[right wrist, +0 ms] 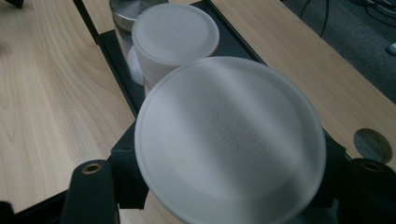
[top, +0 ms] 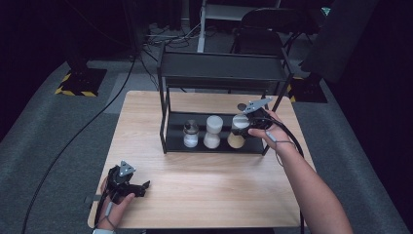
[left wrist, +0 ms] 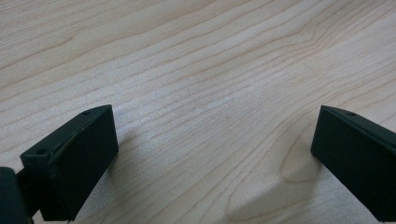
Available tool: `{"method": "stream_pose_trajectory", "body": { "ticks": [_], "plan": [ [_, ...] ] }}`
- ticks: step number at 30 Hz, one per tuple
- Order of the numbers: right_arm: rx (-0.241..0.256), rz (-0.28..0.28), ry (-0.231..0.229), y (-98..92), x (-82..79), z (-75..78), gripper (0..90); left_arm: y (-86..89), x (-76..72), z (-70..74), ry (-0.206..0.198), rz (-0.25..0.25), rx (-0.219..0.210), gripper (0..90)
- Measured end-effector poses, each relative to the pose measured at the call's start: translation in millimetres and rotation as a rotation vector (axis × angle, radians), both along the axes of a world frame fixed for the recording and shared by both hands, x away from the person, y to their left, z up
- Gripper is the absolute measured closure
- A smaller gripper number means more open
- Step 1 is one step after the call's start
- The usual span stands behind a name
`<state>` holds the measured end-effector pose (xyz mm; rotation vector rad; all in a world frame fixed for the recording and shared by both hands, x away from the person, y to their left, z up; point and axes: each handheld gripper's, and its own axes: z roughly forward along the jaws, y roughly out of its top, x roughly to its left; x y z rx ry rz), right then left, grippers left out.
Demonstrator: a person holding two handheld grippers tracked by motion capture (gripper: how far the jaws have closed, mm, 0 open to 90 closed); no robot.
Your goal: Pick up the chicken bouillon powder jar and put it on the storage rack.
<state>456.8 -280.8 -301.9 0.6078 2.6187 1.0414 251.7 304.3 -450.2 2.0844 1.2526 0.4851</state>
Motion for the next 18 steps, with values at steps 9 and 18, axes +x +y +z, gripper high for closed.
{"method": "stream_pose_trajectory", "body": {
  "ticks": [9, 18],
  "plan": [
    [-0.014, -0.023, 0.021, 5.9, 11.9, -17.1, 33.7, 0.2, 0.1, -0.1, -0.001, -0.001, 0.000, 0.5],
    [-0.015, -0.045, 0.038, 7.3, 20.2, -29.3, 33.6, 0.2, 0.2, -0.1, -0.001, -0.001, 0.000, 0.5]
  ]
}}
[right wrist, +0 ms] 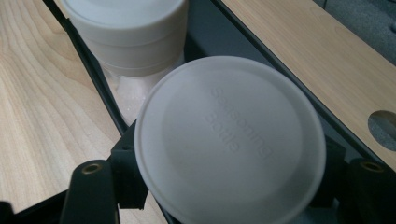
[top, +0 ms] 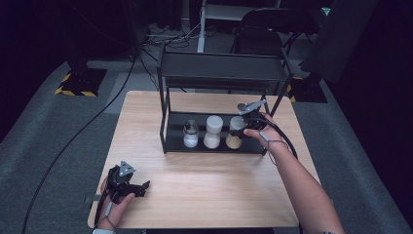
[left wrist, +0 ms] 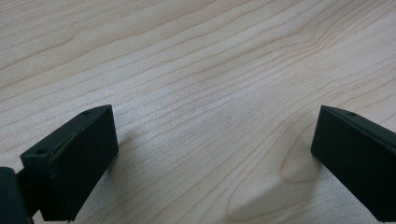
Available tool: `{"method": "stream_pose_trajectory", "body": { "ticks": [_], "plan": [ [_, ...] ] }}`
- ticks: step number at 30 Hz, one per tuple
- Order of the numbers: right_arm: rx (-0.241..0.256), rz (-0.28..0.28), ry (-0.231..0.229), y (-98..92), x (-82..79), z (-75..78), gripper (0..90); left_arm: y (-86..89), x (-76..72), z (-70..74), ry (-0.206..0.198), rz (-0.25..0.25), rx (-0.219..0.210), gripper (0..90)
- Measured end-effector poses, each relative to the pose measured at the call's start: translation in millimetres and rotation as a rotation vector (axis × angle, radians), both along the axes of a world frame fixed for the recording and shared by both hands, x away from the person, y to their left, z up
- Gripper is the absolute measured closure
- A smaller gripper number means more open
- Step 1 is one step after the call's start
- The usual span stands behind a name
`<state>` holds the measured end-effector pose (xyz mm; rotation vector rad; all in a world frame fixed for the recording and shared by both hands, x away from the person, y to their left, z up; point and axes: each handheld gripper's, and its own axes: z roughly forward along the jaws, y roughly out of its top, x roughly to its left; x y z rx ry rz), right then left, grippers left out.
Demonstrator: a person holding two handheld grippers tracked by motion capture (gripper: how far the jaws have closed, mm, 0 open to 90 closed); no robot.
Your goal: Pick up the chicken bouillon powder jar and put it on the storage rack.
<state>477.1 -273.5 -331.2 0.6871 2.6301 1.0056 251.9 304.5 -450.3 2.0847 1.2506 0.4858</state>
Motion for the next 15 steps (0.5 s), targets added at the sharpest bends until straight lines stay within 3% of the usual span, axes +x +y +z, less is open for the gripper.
{"method": "stream_pose_trajectory", "body": {
  "ticks": [7, 10, 15],
  "plan": [
    [0.007, -0.017, 0.016, -2.7, 2.6, -0.6, 32.9, 0.0, 0.1, 0.0, 0.000, 0.000, 0.000, 0.5],
    [0.039, -0.015, 0.005, -8.9, 1.1, 1.0, 20.5, 0.0, 0.1, 0.0, 0.000, 0.000, 0.000, 0.5],
    [0.064, -0.017, -0.051, -14.5, -19.0, 18.0, 12.2, 0.2, 0.4, 0.1, 0.001, -0.001, 0.000, 0.5]
  ]
}}
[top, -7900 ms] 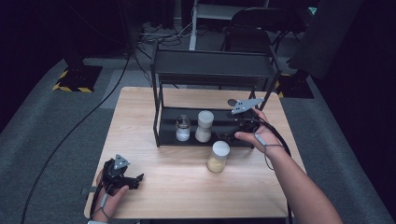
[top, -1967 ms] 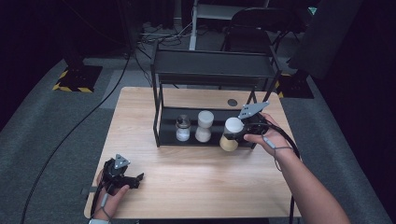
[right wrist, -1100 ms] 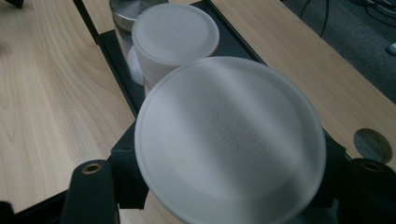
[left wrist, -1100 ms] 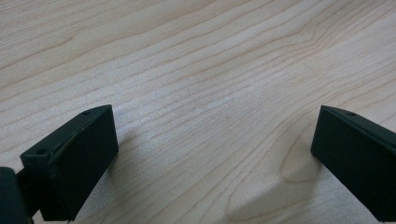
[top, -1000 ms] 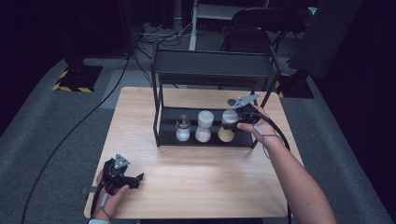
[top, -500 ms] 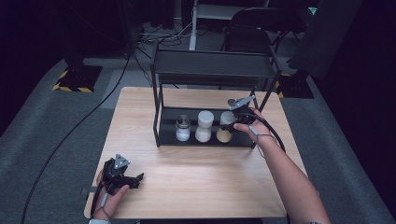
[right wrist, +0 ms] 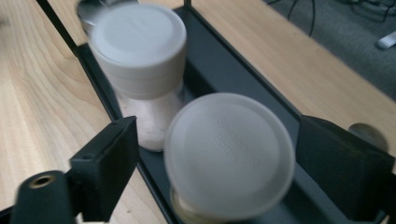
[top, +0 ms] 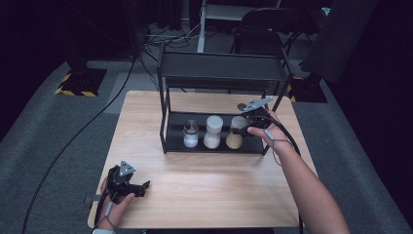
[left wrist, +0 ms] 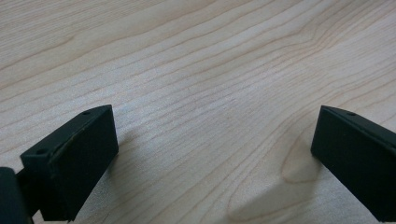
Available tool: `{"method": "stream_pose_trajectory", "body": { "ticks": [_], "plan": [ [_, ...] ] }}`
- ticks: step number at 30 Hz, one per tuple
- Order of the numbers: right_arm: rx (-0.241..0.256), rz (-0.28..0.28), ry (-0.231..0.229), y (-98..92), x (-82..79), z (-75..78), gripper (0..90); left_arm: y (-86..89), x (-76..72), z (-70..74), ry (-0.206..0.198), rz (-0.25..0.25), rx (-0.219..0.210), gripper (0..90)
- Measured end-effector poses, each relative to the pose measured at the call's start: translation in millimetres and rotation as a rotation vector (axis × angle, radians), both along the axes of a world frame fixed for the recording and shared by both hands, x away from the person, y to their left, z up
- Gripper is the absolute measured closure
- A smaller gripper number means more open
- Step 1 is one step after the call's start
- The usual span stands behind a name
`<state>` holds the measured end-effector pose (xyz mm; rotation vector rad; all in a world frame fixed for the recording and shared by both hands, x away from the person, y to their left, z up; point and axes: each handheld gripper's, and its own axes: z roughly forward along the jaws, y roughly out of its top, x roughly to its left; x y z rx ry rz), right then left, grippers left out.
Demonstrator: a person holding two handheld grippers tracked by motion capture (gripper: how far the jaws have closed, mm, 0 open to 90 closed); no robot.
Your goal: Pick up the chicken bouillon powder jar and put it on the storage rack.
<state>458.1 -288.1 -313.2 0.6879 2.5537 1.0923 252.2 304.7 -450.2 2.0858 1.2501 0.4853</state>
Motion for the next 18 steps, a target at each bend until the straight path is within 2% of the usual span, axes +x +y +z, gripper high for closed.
{"method": "stream_pose_trajectory", "body": {
  "ticks": [10, 18],
  "plan": [
    [0.051, -0.019, -0.033, -28.0, -41.7, 22.7, 9.2, -0.1, 0.1, 0.1, 0.001, 0.002, -0.001, 0.5],
    [0.077, 0.014, -0.046, -43.3, -69.2, 25.6, 9.0, -0.2, 0.1, 0.1, 0.001, 0.002, 0.000, 0.5]
  ]
}}
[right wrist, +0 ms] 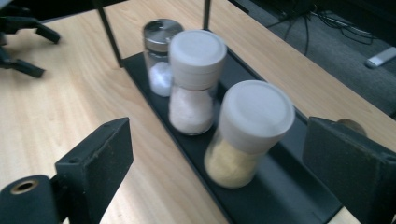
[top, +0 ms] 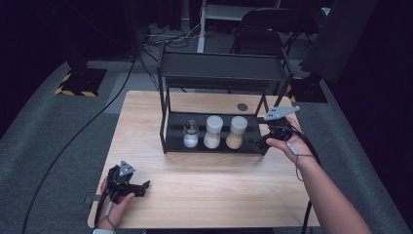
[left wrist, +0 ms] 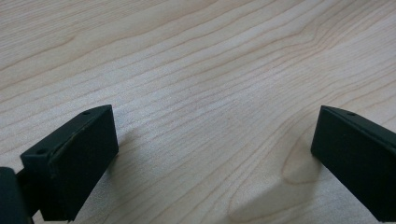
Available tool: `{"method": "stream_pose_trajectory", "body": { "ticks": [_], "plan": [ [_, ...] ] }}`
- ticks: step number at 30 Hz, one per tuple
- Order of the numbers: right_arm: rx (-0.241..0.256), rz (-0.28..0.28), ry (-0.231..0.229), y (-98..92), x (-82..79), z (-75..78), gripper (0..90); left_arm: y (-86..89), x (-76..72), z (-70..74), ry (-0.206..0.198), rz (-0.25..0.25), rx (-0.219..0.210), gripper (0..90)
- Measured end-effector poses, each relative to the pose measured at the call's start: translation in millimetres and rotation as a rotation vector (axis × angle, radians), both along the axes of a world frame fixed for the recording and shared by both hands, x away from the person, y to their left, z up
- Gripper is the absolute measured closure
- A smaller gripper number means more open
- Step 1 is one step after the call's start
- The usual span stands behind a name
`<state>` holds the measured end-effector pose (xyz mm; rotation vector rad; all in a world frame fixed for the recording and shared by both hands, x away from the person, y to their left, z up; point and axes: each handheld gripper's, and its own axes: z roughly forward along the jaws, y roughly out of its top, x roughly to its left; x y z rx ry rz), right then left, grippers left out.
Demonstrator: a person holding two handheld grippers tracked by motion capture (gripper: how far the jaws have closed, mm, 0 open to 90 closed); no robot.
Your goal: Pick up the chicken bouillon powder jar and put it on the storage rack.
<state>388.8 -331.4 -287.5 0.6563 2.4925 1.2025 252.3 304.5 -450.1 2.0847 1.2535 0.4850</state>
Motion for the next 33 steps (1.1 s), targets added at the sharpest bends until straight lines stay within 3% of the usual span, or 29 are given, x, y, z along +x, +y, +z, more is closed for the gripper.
{"method": "stream_pose_trajectory", "body": {
  "ticks": [8, 18, 26, 33],
  "plan": [
    [0.007, 0.016, -0.003, -6.7, -18.2, -13.2, 7.7, -0.2, -0.1, 0.1, 0.001, 0.002, 0.000, 0.5],
    [0.014, -0.027, -0.025, -20.6, -44.1, -39.8, 3.8, -0.2, -0.1, 0.1, 0.000, 0.001, 0.000, 0.5],
    [0.000, -0.052, -0.022, -29.0, -53.5, -65.8, 3.7, -0.1, 0.2, 0.6, 0.002, -0.001, 0.004, 0.5],
    [-0.024, -0.035, 0.012, -35.2, -53.9, -91.5, 3.7, 0.0, 0.3, 0.6, 0.002, -0.002, 0.005, 0.5]
  ]
}}
